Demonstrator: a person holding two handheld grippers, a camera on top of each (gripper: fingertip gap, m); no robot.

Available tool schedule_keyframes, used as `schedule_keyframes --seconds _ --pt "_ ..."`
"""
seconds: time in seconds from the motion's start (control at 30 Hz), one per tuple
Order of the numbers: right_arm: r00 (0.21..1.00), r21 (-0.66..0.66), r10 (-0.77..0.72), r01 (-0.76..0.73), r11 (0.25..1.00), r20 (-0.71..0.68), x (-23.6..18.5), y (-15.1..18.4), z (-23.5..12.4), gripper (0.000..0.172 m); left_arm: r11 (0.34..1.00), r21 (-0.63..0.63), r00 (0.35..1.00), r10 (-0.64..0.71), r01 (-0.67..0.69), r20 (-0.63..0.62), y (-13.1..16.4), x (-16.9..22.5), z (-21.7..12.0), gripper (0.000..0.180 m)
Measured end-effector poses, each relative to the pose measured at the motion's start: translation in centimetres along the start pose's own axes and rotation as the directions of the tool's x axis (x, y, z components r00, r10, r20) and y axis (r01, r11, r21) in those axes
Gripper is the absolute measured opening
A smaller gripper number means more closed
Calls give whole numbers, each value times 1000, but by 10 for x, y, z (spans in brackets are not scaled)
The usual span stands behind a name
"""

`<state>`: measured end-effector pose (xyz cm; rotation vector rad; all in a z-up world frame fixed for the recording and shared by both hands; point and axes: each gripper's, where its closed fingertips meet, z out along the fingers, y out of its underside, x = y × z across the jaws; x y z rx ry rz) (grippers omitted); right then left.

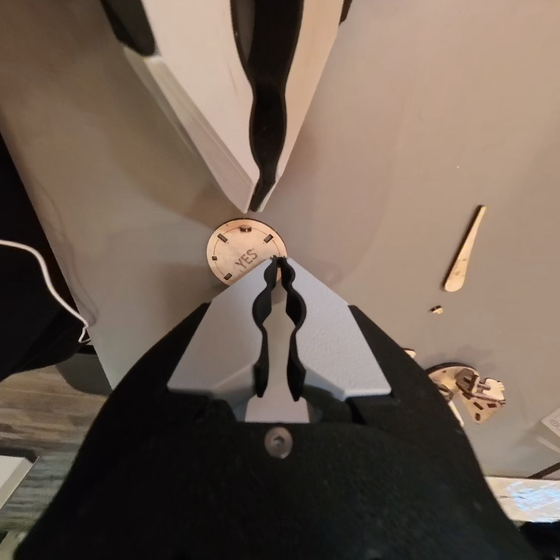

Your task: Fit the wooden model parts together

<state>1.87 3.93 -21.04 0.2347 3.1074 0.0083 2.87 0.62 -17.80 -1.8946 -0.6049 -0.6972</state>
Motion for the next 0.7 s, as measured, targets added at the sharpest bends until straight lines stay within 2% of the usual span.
schedule_keyframes --seconds 0.13,0.23,0.33,0.4,0.47,0.7 --pt "1000 54 16 -14 998 -27 1 0 0 1 1000 0 1000 -1 1 -1 0 0 0 0" --pt "998 83 34 -30 996 -46 2 -2 -2 15 1000 -1 1000 -3 3 -2 0 0 0 0" --pt "997 139 58 -51 989 -51 2 -7 -12 17 1000 -3 1000 -5 5 -5 0 0 0 0" --pt "995 166 83 -74 983 -48 3 -6 -17 13 1000 -3 1000 -6 6 -6 0 0 0 0" --pt "994 187 103 -93 978 -47 3 -5 -18 1 1000 -3 1000 -7 7 -7 0 0 0 0" --pt "992 203 123 -112 973 -40 -1 -4 -13 0 1000 -4 1000 -12 12 -10 0 0 0 0"
